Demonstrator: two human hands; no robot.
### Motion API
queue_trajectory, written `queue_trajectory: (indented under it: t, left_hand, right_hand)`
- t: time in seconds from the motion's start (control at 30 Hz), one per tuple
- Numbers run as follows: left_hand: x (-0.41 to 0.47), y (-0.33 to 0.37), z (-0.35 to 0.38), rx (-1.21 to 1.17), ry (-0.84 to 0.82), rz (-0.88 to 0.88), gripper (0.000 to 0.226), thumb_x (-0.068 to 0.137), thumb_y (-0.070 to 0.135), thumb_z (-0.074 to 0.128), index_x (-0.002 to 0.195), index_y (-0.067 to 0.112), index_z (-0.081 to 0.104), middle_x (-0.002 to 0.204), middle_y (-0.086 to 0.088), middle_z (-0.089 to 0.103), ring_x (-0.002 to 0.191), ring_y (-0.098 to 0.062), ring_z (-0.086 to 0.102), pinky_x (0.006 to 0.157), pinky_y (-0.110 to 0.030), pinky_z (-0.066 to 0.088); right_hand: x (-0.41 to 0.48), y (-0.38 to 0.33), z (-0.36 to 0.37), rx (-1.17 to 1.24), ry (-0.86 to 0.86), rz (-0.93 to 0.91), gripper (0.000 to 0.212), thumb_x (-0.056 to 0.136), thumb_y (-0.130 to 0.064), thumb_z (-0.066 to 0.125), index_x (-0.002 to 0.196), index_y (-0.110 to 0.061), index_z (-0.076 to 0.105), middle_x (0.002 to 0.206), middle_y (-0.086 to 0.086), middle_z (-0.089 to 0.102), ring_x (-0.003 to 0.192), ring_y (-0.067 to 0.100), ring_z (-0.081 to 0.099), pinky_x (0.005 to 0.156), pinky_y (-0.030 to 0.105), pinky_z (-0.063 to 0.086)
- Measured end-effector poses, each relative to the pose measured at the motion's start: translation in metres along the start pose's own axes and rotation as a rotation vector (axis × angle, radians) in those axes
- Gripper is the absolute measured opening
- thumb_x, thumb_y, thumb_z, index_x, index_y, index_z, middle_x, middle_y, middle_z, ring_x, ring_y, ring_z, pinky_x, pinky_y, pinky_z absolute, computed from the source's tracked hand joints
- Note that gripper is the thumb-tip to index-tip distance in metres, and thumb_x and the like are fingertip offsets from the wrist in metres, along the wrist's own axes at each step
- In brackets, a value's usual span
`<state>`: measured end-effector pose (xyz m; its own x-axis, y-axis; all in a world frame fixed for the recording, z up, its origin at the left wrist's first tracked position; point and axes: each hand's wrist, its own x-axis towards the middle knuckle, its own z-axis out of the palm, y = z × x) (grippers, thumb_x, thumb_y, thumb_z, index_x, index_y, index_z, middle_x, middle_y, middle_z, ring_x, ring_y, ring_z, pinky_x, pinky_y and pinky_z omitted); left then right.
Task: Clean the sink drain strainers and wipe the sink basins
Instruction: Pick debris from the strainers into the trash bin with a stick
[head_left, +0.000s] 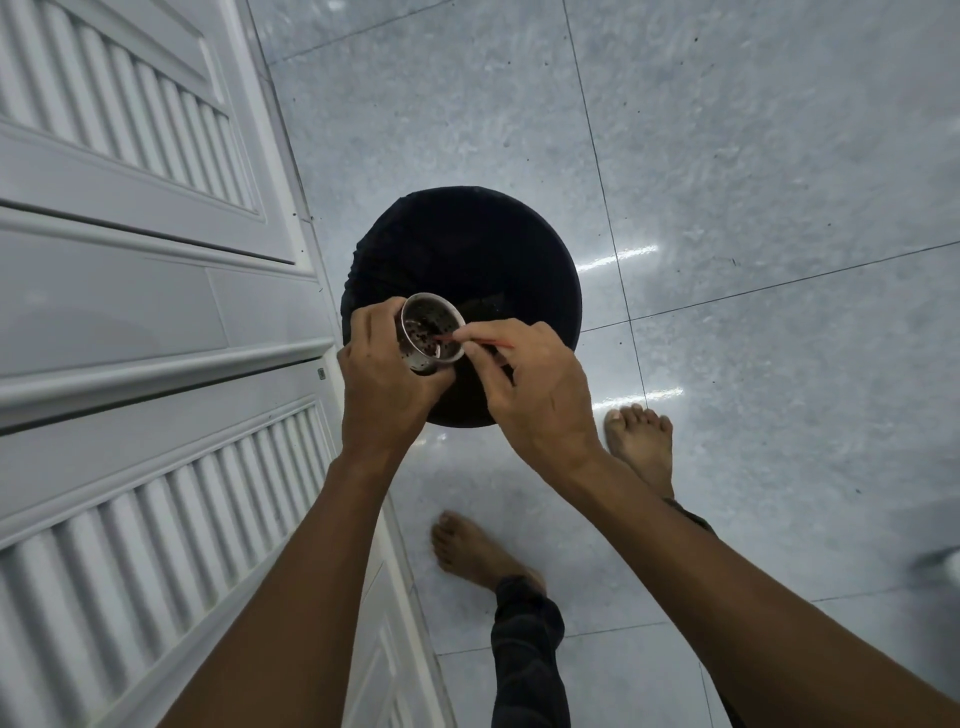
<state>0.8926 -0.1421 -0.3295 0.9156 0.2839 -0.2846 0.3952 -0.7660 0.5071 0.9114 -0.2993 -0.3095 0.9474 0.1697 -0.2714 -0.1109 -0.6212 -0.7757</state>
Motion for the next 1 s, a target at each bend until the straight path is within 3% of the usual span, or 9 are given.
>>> queue_trajectory:
  t: [0.07,0.2,0.33,0.53,0.6,0.73,0.87,1.0]
  left_hand:
    - [0.0,-0.002,-0.001,0.009,-0.002,0.002,0.078,0.075,0.031,0.091,0.138,0.008,0.052,0.134,-0.013,0.055,0.123,-0.028,0.056,0.102,-0.055,0.05]
    - [-0.001,-0.005,-0.004,0.045,-0.019,0.016,0.078,0.073,0.03,0.091,0.138,0.009,0.053,0.133,-0.012,0.055,0.123,-0.026,0.056,0.102,-0.054,0.05]
    - [0.001,-0.006,-0.006,0.049,-0.055,0.012,0.079,0.073,0.028,0.091,0.14,0.01,0.053,0.135,-0.012,0.053,0.123,-0.026,0.055,0.103,-0.055,0.049]
    - [0.001,-0.011,-0.01,0.035,-0.131,0.032,0.078,0.074,0.03,0.09,0.14,0.014,0.052,0.138,-0.01,0.051,0.123,-0.027,0.055,0.103,-0.053,0.052]
    - [0.003,-0.014,-0.011,0.035,-0.145,0.014,0.079,0.074,0.032,0.09,0.141,0.015,0.052,0.139,-0.009,0.051,0.123,-0.026,0.055,0.103,-0.046,0.053]
    - [0.006,-0.019,-0.014,0.02,-0.151,0.018,0.081,0.074,0.033,0.09,0.143,0.016,0.051,0.138,-0.008,0.054,0.12,-0.016,0.053,0.093,-0.016,0.044]
    - [0.005,-0.016,-0.018,-0.029,-0.164,-0.005,0.084,0.07,0.032,0.092,0.14,0.018,0.048,0.13,-0.005,0.058,0.114,-0.016,0.058,0.09,-0.024,0.051]
    - [0.008,-0.015,-0.02,-0.04,-0.167,-0.02,0.078,0.07,0.03,0.092,0.133,0.018,0.049,0.123,-0.003,0.06,0.107,-0.016,0.06,0.085,-0.024,0.055]
  right_hand:
    - [-0.004,-0.001,0.002,0.001,-0.054,-0.011,0.026,0.1,-0.03,0.059,0.118,-0.019,0.074,0.114,-0.002,0.074,0.099,0.011,0.063,0.087,0.016,0.049]
    - [-0.003,0.006,0.0,-0.035,-0.043,0.071,0.025,0.102,-0.031,0.056,0.12,-0.022,0.072,0.114,-0.007,0.072,0.099,0.005,0.059,0.083,0.004,0.039]
    - [-0.005,0.004,0.001,-0.006,-0.062,-0.018,0.023,0.1,-0.029,0.06,0.117,-0.02,0.074,0.111,-0.004,0.074,0.096,0.008,0.061,0.085,0.012,0.045]
    - [0.001,0.01,0.006,-0.068,-0.101,0.064,0.025,0.101,-0.031,0.057,0.119,-0.023,0.073,0.115,-0.005,0.073,0.101,0.01,0.061,0.087,0.011,0.042]
    - [0.003,0.009,0.007,-0.032,-0.085,0.04,0.023,0.101,-0.029,0.059,0.116,-0.022,0.074,0.113,-0.003,0.073,0.099,0.011,0.062,0.088,0.012,0.044]
    - [0.0,0.013,0.01,-0.004,-0.123,0.033,0.024,0.1,-0.031,0.059,0.117,-0.022,0.073,0.113,-0.004,0.073,0.1,0.011,0.063,0.09,0.018,0.051]
    - [-0.002,0.017,0.012,0.047,-0.028,0.093,0.021,0.101,-0.028,0.059,0.117,-0.023,0.073,0.113,-0.005,0.073,0.1,0.006,0.061,0.087,0.01,0.047]
    - [-0.004,0.018,0.016,0.155,-0.071,0.076,0.022,0.1,-0.026,0.06,0.118,-0.02,0.073,0.114,-0.003,0.073,0.102,0.011,0.064,0.092,0.023,0.055]
